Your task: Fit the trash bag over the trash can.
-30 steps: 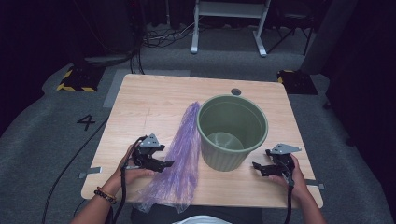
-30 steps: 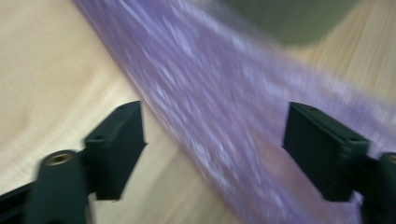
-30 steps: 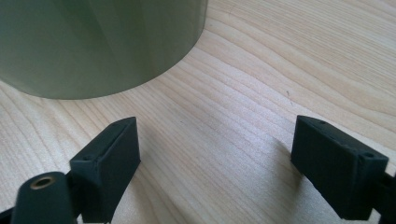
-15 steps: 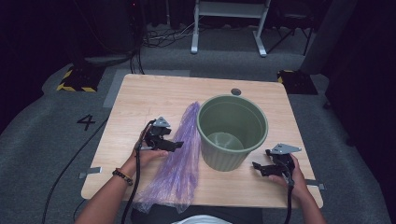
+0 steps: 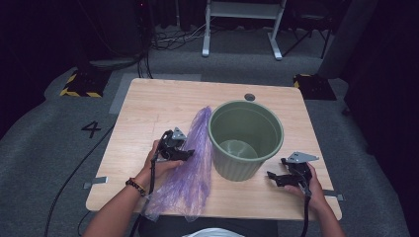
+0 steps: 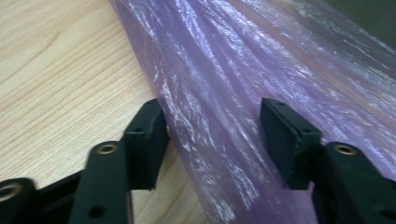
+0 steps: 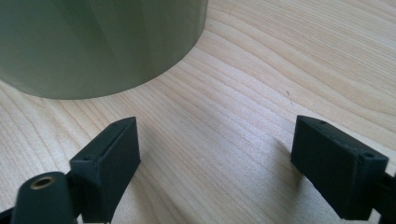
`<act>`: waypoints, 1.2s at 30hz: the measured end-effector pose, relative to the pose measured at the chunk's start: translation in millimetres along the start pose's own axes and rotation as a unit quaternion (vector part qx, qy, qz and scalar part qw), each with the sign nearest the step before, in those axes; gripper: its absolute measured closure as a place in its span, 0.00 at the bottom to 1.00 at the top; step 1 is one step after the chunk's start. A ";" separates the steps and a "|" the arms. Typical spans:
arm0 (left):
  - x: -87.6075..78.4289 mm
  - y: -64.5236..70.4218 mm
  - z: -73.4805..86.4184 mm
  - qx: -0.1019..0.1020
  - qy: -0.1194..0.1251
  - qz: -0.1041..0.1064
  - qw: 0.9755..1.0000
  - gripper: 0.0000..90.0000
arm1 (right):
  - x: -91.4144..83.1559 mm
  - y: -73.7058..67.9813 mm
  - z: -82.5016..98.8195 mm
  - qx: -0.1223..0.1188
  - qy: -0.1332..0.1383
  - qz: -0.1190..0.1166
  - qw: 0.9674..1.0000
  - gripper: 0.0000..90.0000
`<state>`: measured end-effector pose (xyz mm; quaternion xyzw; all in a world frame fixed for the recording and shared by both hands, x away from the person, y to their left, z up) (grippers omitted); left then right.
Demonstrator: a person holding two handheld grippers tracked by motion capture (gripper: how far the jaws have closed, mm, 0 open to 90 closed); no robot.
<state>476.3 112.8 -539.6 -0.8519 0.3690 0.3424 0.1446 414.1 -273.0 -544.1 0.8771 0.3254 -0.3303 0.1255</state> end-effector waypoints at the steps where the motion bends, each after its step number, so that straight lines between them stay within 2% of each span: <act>1: -0.9 0.2 0.5 0.000 0.002 0.003 1.000 0.54 | 0.0 0.0 0.0 0.000 0.000 0.000 1.000 0.17; 4: -4.0 1.6 2.2 0.009 0.000 0.014 1.000 0.69 | 0.0 0.0 0.0 0.000 0.000 0.000 1.000 0.17; 6: -5.5 0.7 3.4 0.010 0.004 0.017 1.000 0.77 | 0.0 0.0 0.0 0.000 0.000 0.000 1.000 0.17; 9: -7.3 0.7 5.8 0.006 0.008 0.032 0.999 0.92 | 0.0 0.0 0.0 0.000 0.000 0.000 1.000 0.17; 12: -8.7 0.9 7.9 0.011 0.013 0.040 0.999 0.98 | 0.0 0.0 0.0 0.000 0.000 0.000 1.000 0.17; 15: -12.1 2.1 7.2 0.012 0.024 0.046 0.999 0.99 | 0.0 0.0 0.0 0.000 0.000 0.000 1.000 0.17; 16: -13.6 1.6 6.1 0.020 0.027 0.041 0.999 1.00 | 0.0 0.0 0.0 0.001 0.000 -0.001 1.000 0.17; 21: -22.2 1.7 1.3 0.024 0.046 0.038 0.998 1.00 | 0.0 0.3 0.0 -0.001 0.001 -0.003 1.000 0.17; 25: -32.9 3.0 -2.0 0.030 0.062 0.027 0.997 1.00 | 0.0 0.3 0.0 -0.001 0.001 -0.003 1.000 0.17; 32: -59.5 7.2 -14.9 0.056 0.099 0.009 0.993 1.00 | -0.1 0.2 0.0 0.000 0.000 -0.003 1.000 0.18; 36: -72.2 8.3 -23.2 0.061 0.124 0.003 0.990 1.00 | -0.3 0.8 -0.2 0.001 0.001 -0.003 1.000 0.18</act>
Point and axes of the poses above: each handheld gripper's, and its own axes: x roughly forward along the jaws, z roughly out of its underside, y roughly to its right, the point moved 6 cm from there along x, roughly forward along the jaws, and after that the axes turned 1 degree about y, right-handed, at the moved point
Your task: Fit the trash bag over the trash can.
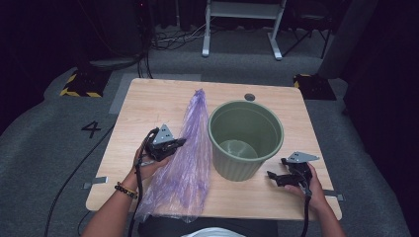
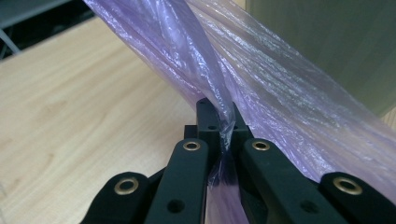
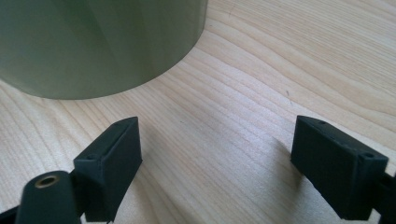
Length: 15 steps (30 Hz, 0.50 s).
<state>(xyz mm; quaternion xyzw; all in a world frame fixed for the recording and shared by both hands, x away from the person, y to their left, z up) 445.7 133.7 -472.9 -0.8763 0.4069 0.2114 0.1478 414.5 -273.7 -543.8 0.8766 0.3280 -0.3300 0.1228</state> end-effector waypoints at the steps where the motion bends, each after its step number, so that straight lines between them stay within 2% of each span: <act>1: -2.0 0.4 -2.3 0.000 0.007 0.002 1.000 1.00 | -0.1 0.5 -0.1 0.000 0.001 0.002 1.000 0.20; 3: -5.8 0.9 -6.4 0.005 0.013 -0.001 1.000 1.00 | -0.8 2.1 -0.3 0.006 0.004 0.005 1.000 0.24; 6: -10.9 1.2 -13.6 0.011 0.027 -0.003 1.000 1.00 | -2.6 3.6 -1.4 0.011 0.017 0.000 1.000 0.25; 11: -17.8 3.5 -23.1 0.022 0.039 -0.005 0.999 1.00 | -7.5 7.3 -3.8 0.013 0.028 0.013 0.999 0.27; 12: -19.8 4.8 -25.8 0.024 0.043 -0.005 0.999 1.00 | -10.8 8.1 -6.1 0.017 0.038 0.012 0.999 0.28; 13: -21.7 5.4 -28.0 0.029 0.047 -0.007 0.998 1.00 | -20.5 11.0 -12.8 0.021 0.060 0.016 0.998 0.28; 15: -24.9 6.5 -32.1 0.036 0.053 -0.012 0.998 1.00 | -30.1 13.5 -19.4 0.021 0.078 0.023 0.996 0.29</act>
Point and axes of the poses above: each handheld gripper's, and its own axes: x roughly forward along the jaws, z roughly out of its underside, y roughly to its right, the point moved 6 cm from there along x, roughly forward along the jaws, and after that the axes turned 1 degree about y, right-handed, at the moved point
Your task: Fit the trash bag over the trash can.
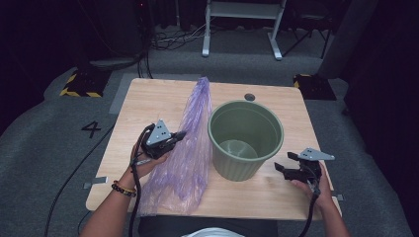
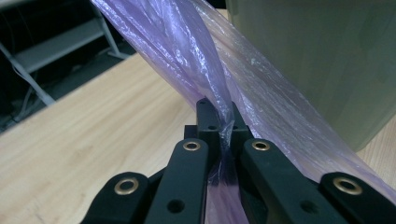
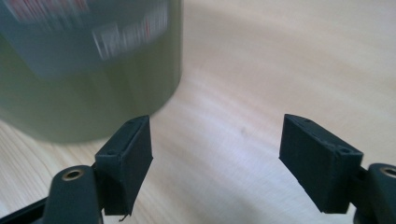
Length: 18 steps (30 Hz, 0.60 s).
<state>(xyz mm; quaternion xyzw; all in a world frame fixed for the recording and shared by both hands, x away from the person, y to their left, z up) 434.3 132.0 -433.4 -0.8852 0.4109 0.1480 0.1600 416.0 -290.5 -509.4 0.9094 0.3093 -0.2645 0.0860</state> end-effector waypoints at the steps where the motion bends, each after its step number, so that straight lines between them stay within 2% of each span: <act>1: -4.5 -0.2 -5.9 0.014 0.005 -0.005 1.000 1.00 | -5.4 0.8 -5.4 -0.001 0.012 0.001 1.000 0.31; 6: -12.4 -0.3 -24.2 0.030 0.032 -0.008 0.999 1.00 | -35.9 2.3 -37.2 -0.009 0.076 0.011 0.997 0.36; 9: -15.1 2.7 -33.6 0.046 0.037 -0.008 0.998 1.00 | -48.9 1.9 -56.0 -0.026 0.094 0.022 0.995 0.35; 11: -16.1 4.0 -36.4 0.048 0.040 -0.006 0.998 1.00 | -56.1 1.0 -68.0 -0.029 0.111 0.024 0.993 0.34; 12: -18.5 6.7 -41.5 0.058 0.041 -0.005 0.997 1.00 | -59.7 -0.3 -73.5 -0.029 0.119 0.021 0.992 0.33; 15: -21.3 11.5 -48.4 0.066 0.047 0.003 0.997 1.00 | -67.8 -4.7 -87.1 -0.040 0.134 0.020 0.990 0.32; 17: -22.2 15.5 -52.9 0.077 0.049 0.005 0.996 1.00 | -73.8 -9.4 -98.4 -0.041 0.150 0.008 0.988 0.32; 18: -22.5 18.1 -54.8 0.080 0.049 0.010 0.996 1.00 | -75.8 -11.2 -103.4 -0.047 0.153 0.009 0.987 0.32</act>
Point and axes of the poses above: each handheld gripper's, and its own axes: x roughly forward along the jaws, z roughly out of its underside, y roughly to its right, the point moved 6 cm from there along x, roughly forward along the jaws, and after that the axes turned 1 degree about y, right-handed, at the moved point
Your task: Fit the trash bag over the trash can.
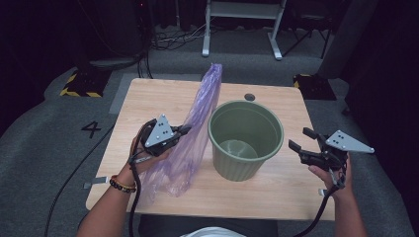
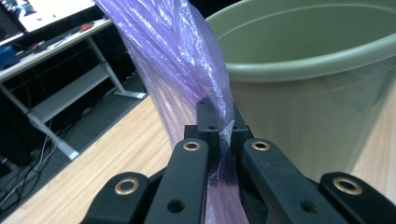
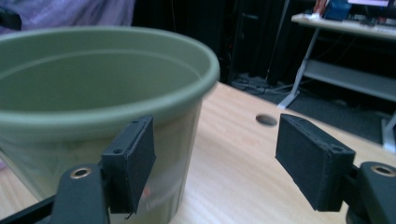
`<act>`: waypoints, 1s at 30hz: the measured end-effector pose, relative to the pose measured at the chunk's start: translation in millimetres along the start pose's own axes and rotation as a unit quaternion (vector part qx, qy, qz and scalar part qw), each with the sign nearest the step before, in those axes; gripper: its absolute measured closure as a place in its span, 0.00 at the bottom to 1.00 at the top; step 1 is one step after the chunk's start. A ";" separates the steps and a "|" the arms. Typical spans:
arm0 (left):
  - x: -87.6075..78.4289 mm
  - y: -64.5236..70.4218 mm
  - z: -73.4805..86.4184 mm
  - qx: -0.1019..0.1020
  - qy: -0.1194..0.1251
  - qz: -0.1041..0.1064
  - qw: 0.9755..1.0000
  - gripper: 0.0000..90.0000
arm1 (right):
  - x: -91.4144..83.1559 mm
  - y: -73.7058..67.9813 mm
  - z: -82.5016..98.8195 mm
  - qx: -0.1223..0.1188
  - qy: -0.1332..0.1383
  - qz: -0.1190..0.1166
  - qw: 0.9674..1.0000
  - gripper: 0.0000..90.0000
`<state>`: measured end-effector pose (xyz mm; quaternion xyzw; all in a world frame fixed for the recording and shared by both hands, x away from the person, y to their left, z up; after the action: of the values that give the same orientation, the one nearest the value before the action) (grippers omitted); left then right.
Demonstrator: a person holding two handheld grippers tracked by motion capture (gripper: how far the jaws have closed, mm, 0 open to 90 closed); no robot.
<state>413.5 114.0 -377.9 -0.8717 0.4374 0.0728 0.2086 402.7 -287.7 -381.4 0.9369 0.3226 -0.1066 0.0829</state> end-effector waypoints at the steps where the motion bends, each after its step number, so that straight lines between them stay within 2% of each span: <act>1: 0.3 2.0 -2.4 0.005 0.001 0.001 1.000 1.00 | 0.0 -1.7 -5.6 -0.006 0.002 0.000 1.000 0.32; 4: 2.3 9.0 -9.3 0.023 0.001 0.010 1.000 1.00 | 1.6 -7.5 -23.9 -0.013 0.017 -0.017 1.000 0.32; 5: 3.2 10.9 -11.4 0.032 -0.002 0.012 0.999 1.00 | 2.8 -9.8 -29.9 -0.019 0.019 -0.018 0.999 0.31; 9: 8.6 20.3 -18.1 0.050 -0.005 0.030 0.998 1.00 | 10.1 -20.2 -51.6 -0.044 0.027 -0.032 0.998 0.31; 11: 12.1 24.7 -20.5 0.060 -0.009 0.039 0.997 1.00 | 14.8 -24.8 -59.7 -0.046 0.031 -0.041 0.998 0.30; 16: 20.3 35.0 -26.1 0.084 -0.017 0.055 0.995 1.00 | 24.5 -38.2 -74.1 -0.055 0.038 -0.060 0.996 0.30; 20: 23.7 40.1 -31.3 0.097 -0.020 0.064 0.993 1.00 | 30.6 -54.9 -85.8 -0.070 0.041 -0.079 0.994 0.30; 25: 26.7 44.7 -36.1 0.111 -0.024 0.070 0.991 1.00 | 41.9 -76.5 -97.4 -0.075 0.040 -0.109 0.990 0.30; 27: 27.2 45.8 -37.0 0.116 -0.026 0.072 0.990 1.00 | 44.5 -79.9 -98.6 -0.079 0.037 -0.108 0.990 0.30; 28: 27.9 47.0 -38.3 0.124 -0.029 0.072 0.989 1.00 | 49.6 -85.5 -100.6 -0.094 0.036 -0.101 0.990 0.29; 30: 27.5 46.9 -40.2 0.133 -0.033 0.073 0.988 1.00 | 52.7 -91.4 -102.4 -0.122 0.042 -0.099 0.987 0.29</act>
<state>390.8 51.8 -364.2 -0.7995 0.4982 0.0577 0.3306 401.3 -162.8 -303.9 0.8869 0.4274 -0.0345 0.1722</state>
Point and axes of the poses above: each handheld gripper's, and its own axes: x roughly forward along the jaws, z roughly out of its underside, y roughly to its right, the point moved 6 cm from there along x, roughly forward along the jaws, and after that the axes turned 1 degree about y, right-handed, at the moved point
